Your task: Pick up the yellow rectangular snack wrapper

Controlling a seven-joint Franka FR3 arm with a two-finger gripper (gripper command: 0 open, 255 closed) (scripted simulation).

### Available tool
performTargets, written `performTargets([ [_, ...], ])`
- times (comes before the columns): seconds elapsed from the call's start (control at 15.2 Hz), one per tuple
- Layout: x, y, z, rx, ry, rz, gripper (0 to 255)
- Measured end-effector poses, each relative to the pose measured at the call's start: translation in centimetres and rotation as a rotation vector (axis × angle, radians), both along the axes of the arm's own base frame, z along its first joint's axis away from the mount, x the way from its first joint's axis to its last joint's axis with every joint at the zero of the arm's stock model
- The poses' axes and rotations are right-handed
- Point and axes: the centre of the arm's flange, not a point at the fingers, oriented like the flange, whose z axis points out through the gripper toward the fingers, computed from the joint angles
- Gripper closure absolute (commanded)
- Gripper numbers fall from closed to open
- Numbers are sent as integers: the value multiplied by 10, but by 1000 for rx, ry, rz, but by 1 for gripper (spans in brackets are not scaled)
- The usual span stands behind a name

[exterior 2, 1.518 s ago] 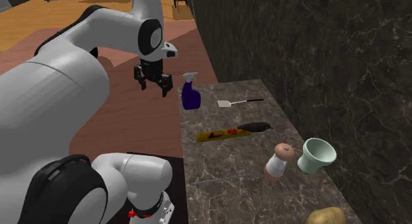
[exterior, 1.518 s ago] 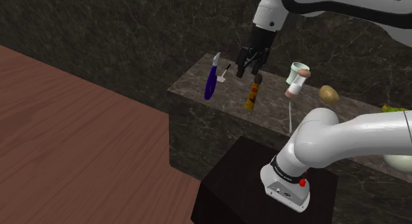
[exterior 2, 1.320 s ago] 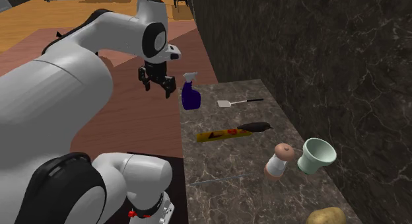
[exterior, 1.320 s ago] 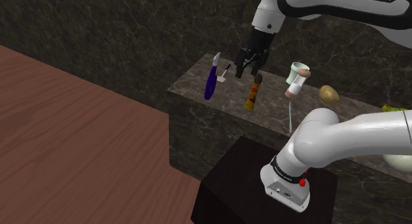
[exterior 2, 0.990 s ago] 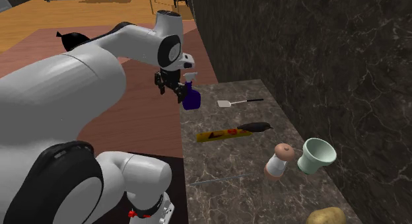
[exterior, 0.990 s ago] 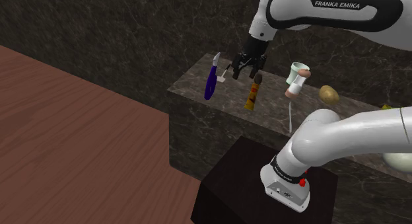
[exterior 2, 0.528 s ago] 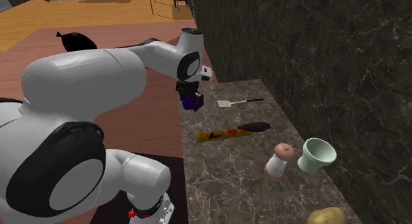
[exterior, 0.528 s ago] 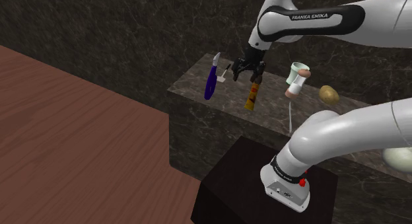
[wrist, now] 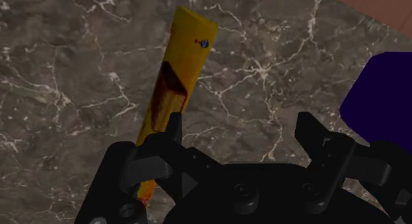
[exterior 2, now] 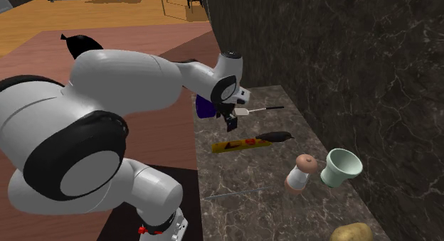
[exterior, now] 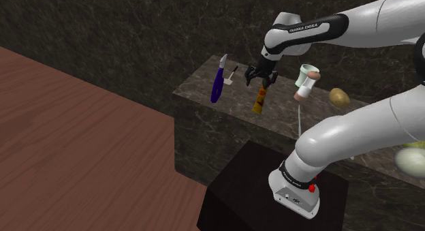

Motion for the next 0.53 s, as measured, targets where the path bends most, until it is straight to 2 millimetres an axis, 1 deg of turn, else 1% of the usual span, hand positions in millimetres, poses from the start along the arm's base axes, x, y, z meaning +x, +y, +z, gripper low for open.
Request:
performTargets([
  [0.2,-4,-29,-24,-9,3,-100,0],
  [0.53,-22,-77,-58,-24,7,-263,0],
])
